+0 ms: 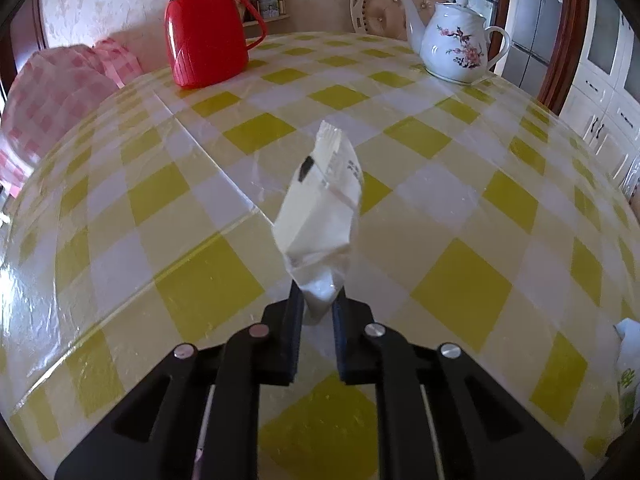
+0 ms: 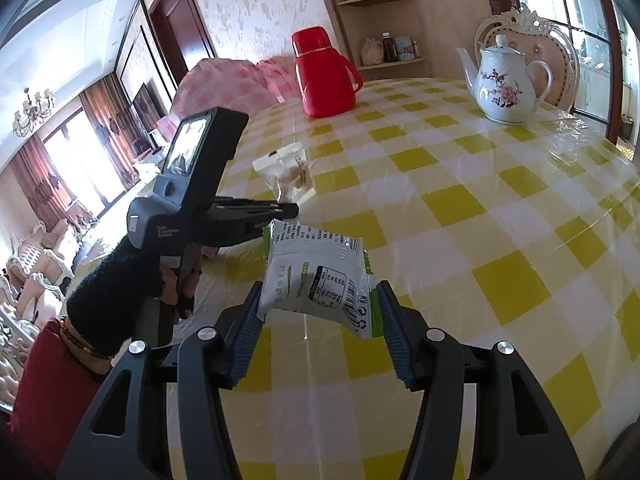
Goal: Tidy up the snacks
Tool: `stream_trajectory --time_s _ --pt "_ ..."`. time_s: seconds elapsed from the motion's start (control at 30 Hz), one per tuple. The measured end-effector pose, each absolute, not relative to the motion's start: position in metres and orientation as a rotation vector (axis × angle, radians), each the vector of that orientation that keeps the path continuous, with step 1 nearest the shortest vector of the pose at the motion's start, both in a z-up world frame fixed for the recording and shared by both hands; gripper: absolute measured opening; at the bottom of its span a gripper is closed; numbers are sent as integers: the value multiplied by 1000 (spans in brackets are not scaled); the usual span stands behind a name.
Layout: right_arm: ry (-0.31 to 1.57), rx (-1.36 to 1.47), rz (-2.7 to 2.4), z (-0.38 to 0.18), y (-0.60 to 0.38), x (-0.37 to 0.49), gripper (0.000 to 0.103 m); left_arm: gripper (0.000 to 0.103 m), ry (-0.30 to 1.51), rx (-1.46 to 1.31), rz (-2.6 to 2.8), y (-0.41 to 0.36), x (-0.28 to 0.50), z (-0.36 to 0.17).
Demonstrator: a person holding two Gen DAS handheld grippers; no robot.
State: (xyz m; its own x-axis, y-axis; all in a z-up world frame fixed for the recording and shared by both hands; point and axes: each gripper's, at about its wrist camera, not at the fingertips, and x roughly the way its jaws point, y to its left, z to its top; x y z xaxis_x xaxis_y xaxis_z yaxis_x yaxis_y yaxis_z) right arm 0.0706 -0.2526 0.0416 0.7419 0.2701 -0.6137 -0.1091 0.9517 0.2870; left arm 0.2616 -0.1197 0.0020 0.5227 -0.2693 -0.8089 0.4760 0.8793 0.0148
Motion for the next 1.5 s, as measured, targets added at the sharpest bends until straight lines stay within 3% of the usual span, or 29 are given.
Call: stream_trajectory --time_s 0.03,0.07,0.1,0.73,0.8,0.83,0.87,0.9,0.93,1.1,1.13,1.17,1.2,1.23,1.4,1.5 --pt "701 243 211 43 -254 70 55 38 928 237 -459 -119 262 2" --pt "699 244 211 43 -254 70 55 78 948 242 -460 -118 261 3" --pt "699 248 212 44 -255 70 55 89 940 262 -449 -118 259 5" --pt "700 286 202 47 -264 69 56 93 875 362 -460 -163 269 -5" --pt "703 288 197 46 -265 69 56 84 881 345 -499 -165 272 -5" --pt "704 289 196 45 -266 69 56 62 887 321 -533 -165 273 -5" --pt "705 290 197 45 -266 69 56 24 878 304 -558 -165 272 -2" --pt "706 290 198 45 -266 69 56 4 873 320 -544 -166 271 -1" --pt "706 290 199 45 -265 69 56 0 876 321 -542 -167 270 -1" --pt "700 299 198 46 -267 69 56 0 897 305 -578 -167 264 2" --pt "693 310 199 48 -268 68 56 2 896 330 -571 -170 263 4" --pt "688 319 200 49 -271 67 56 26 863 360 -544 -173 260 10" --pt "679 332 200 51 -274 65 56 53 835 362 -537 -175 259 16" --pt "674 340 199 53 -277 65 56 102 806 353 -541 -177 258 21" --pt "644 389 148 55 -296 65 56 101 826 145 -555 -202 279 33" --pt "658 411 106 50 -307 69 56 101 882 206 -484 -235 300 24"
